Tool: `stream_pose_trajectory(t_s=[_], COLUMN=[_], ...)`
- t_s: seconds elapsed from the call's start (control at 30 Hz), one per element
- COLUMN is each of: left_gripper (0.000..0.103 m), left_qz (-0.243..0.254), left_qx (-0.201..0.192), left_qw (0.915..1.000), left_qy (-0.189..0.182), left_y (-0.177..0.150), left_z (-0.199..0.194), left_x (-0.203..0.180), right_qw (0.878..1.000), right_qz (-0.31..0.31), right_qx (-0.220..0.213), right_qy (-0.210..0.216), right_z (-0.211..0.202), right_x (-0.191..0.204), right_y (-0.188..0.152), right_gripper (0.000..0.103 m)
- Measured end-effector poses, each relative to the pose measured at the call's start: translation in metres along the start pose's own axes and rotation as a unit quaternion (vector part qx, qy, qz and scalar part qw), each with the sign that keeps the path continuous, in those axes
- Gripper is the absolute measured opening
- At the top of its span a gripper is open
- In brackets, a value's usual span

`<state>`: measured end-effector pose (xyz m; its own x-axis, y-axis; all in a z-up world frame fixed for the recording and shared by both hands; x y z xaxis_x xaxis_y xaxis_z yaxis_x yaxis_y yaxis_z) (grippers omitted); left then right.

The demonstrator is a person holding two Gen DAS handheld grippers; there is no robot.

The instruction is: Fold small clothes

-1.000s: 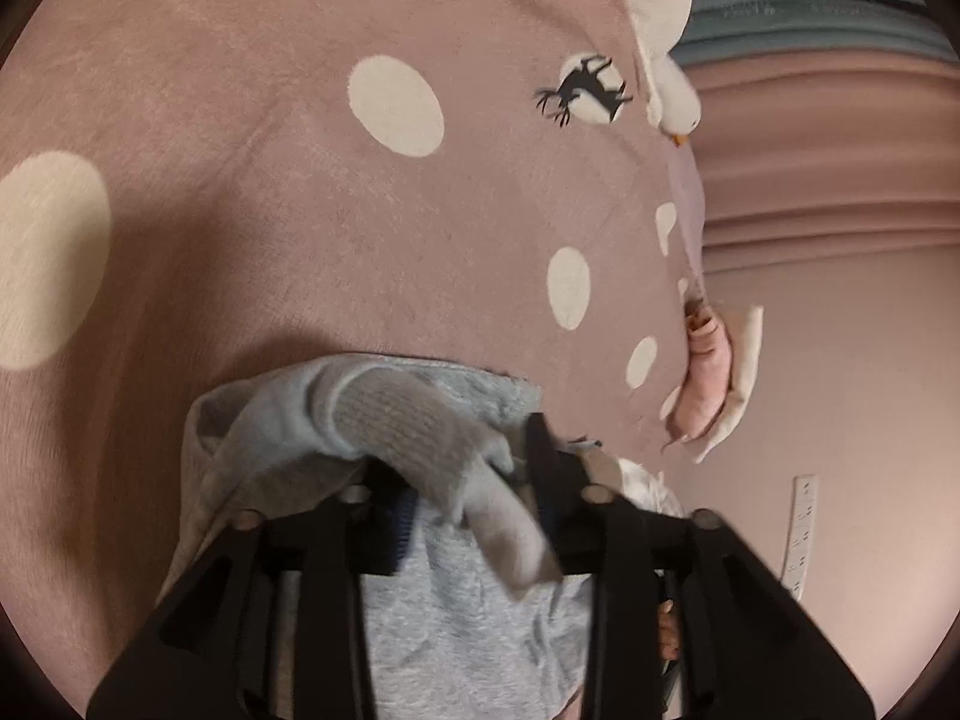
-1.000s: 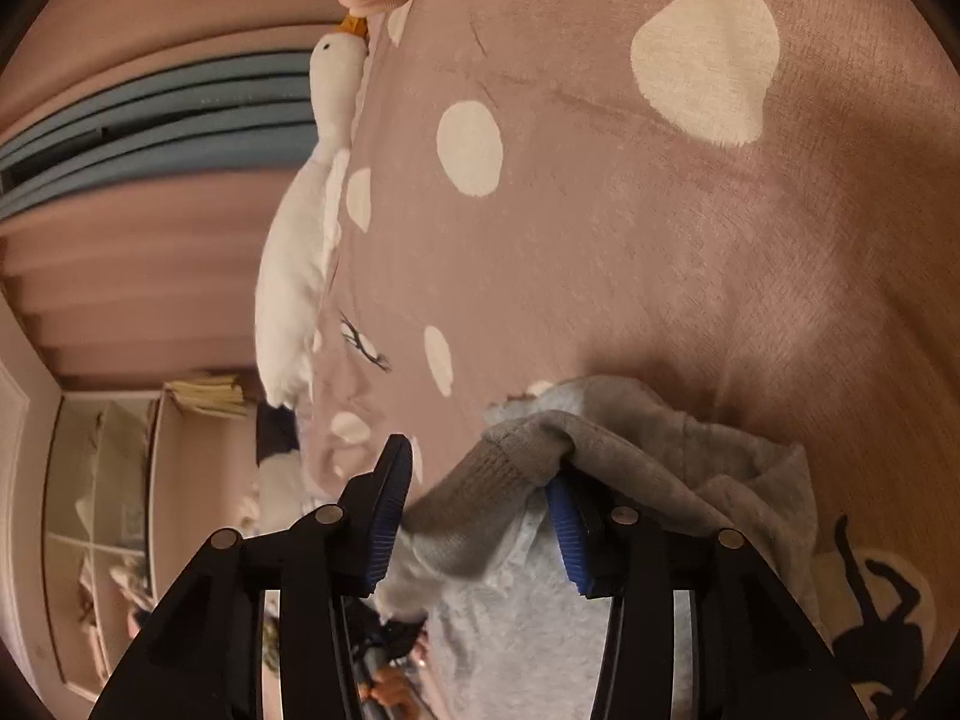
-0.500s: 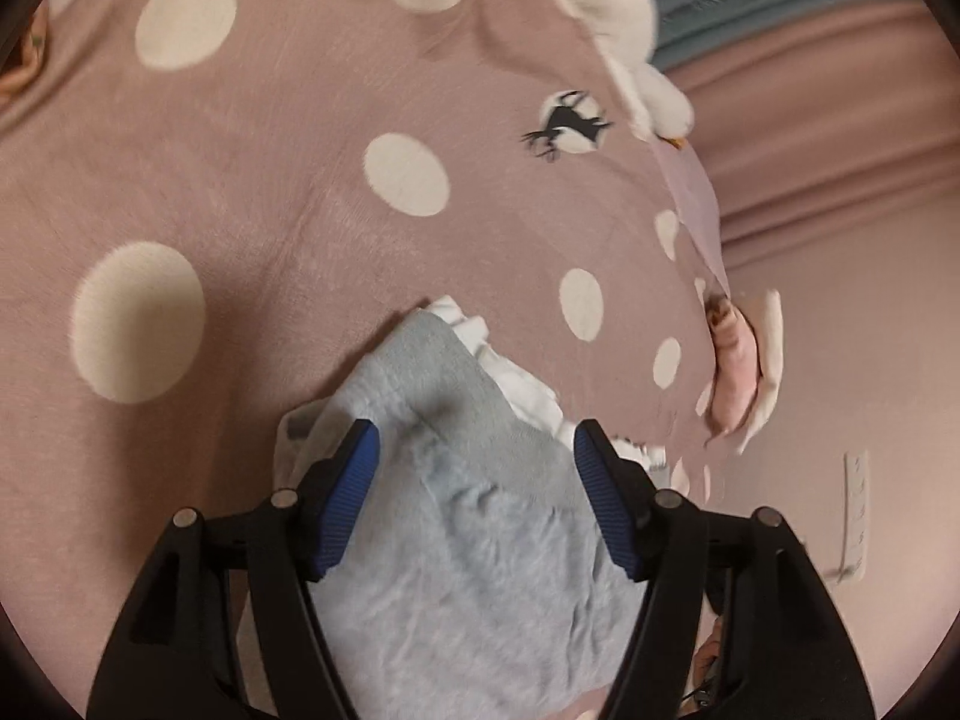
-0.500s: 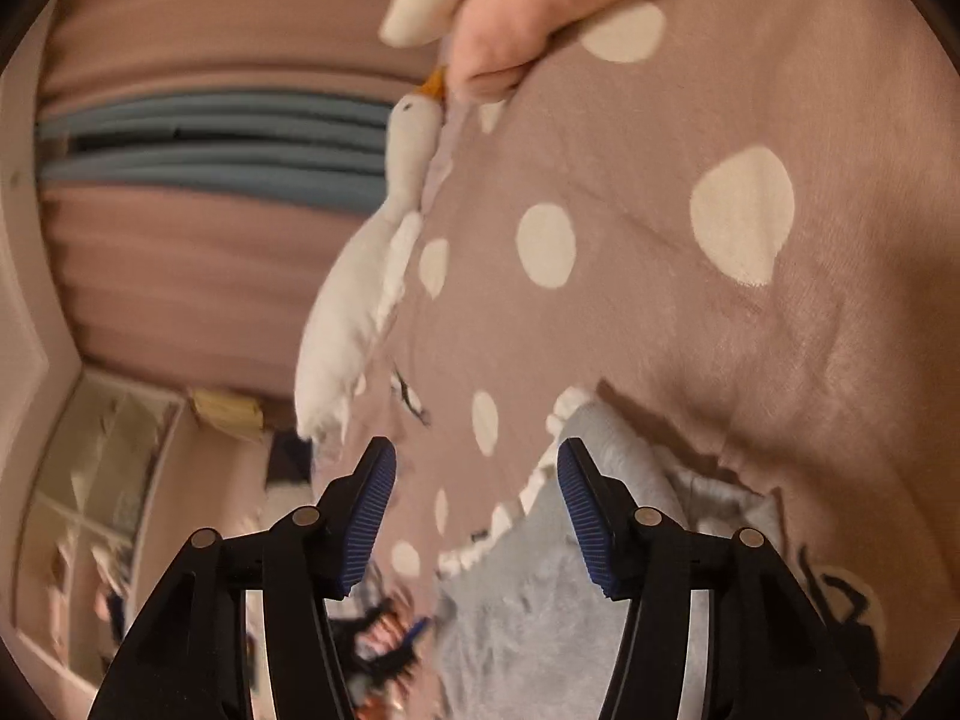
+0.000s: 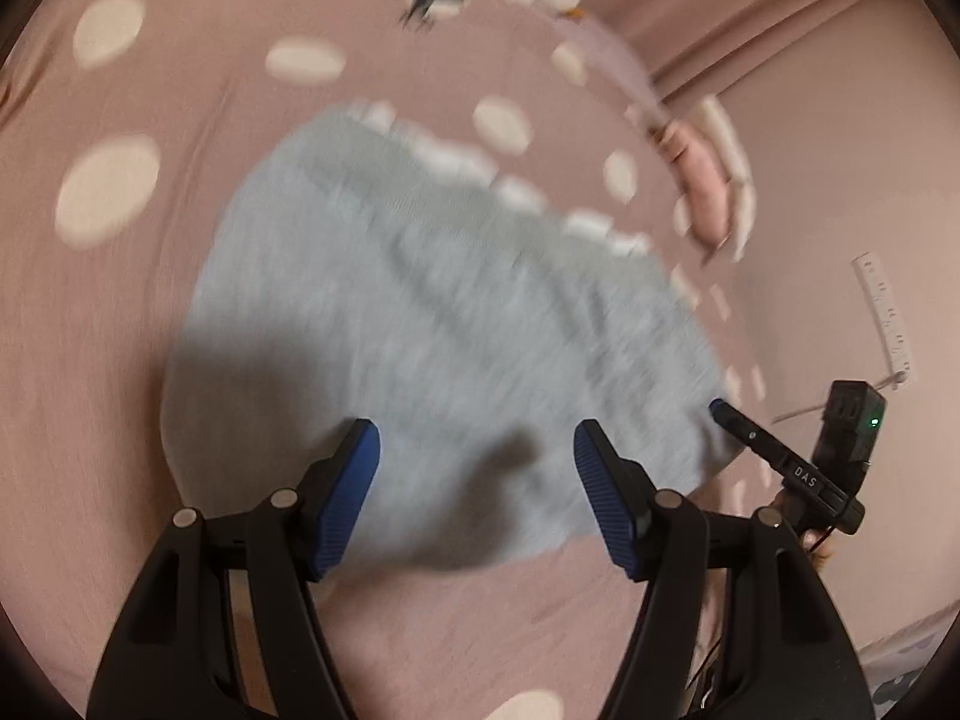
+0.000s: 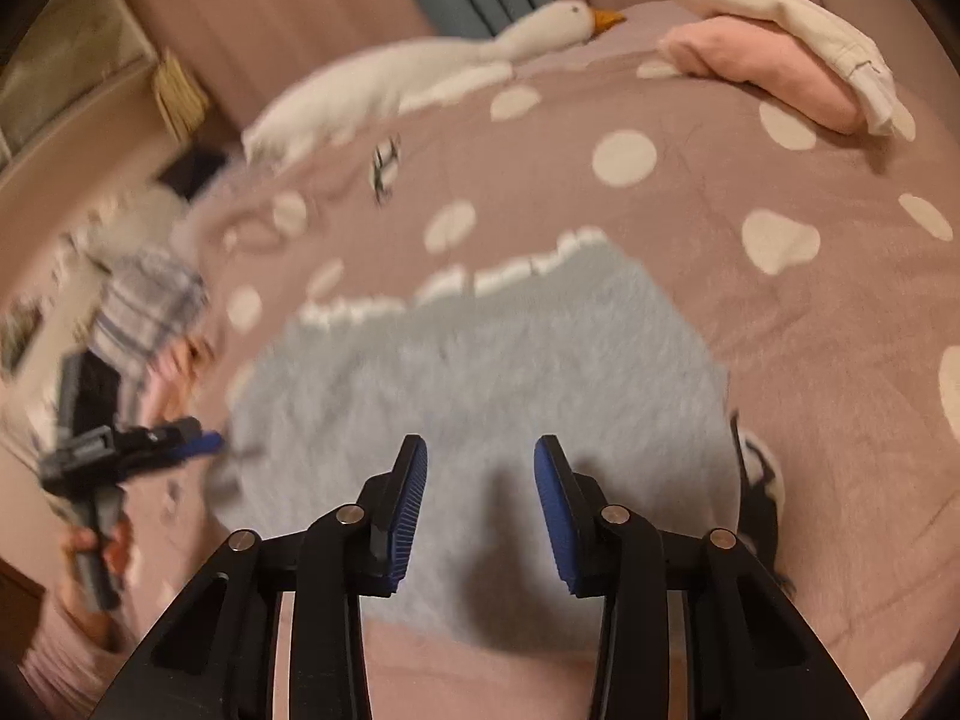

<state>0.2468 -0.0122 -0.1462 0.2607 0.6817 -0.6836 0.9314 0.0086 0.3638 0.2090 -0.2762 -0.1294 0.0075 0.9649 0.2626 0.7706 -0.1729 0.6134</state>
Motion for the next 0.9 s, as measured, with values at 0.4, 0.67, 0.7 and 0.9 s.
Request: stream_pose_trajectory(t_s=[0.4, 0.67, 0.7, 0.9], left_gripper=[0.068, 0.086, 0.087, 0.088], left_qz=[0.022, -0.024, -0.039, -0.122], left_qx=[0.024, -0.043, -0.053, -0.087], left_qw=[0.9988, 0.9987, 0.9978, 0.9848], left_qy=[0.037, 0.008, -0.008, -0.088], left_y=[-0.055, -0.065, -0.062, -0.042], left_z=[-0.012, -0.062, -0.064, -0.059], left_x=[0.012, 0.017, 0.017, 0.025], right_qw=[0.989, 0.993, 0.993, 0.995], right_qz=[-0.06, -0.102, -0.105, -0.094], right_qx=[0.056, 0.01, 0.006, -0.011], right_qy=[-0.123, -0.06, -0.051, 0.01], right_z=[0.009, -0.024, -0.025, -0.019], right_x=[-0.036, 0.016, 0.023, 0.07], right_y=[-0.054, -0.057, -0.056, -0.039], right_gripper=[0.019, 0.033, 0.033, 0.033])
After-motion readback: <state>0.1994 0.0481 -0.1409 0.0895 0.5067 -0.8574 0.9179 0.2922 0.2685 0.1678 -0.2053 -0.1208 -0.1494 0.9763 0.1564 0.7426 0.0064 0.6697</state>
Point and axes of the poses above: each gripper's, at about its wrist camera, not at the fingertips, and z roughly the way its jaws point, x to its left, y to its top, the point moved 9 cm from there along z, roughly the way its jaws point, and after that the axes turned 10 degrees about -y, right-handed, at the moved point
